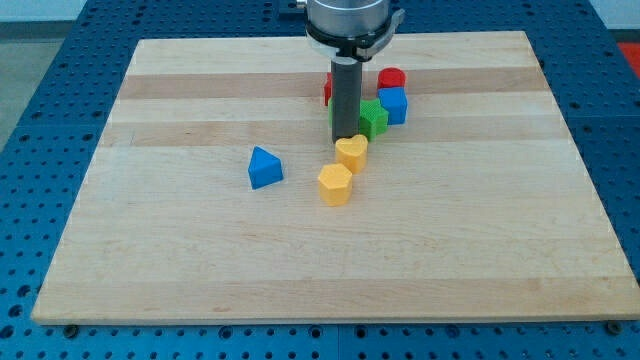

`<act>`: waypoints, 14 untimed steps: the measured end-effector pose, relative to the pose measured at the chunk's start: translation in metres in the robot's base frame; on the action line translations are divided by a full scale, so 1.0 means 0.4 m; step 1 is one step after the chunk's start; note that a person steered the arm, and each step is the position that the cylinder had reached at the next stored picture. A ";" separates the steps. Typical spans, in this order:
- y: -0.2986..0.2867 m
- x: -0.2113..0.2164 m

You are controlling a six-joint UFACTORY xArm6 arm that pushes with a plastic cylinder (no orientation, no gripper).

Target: Push the yellow heart to the green star

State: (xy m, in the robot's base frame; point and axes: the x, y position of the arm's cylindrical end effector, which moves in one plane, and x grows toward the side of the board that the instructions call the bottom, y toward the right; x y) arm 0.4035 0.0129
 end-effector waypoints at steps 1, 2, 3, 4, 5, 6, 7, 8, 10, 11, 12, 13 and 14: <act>-0.052 0.002; -0.107 0.027; -0.128 0.082; -0.123 0.129; -0.094 0.122; -0.078 0.104; -0.064 0.098; -0.030 0.078; -0.021 0.067; -0.029 0.067; -0.036 0.077; -0.026 0.095; 0.006 0.095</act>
State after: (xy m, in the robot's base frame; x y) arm 0.4413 0.0152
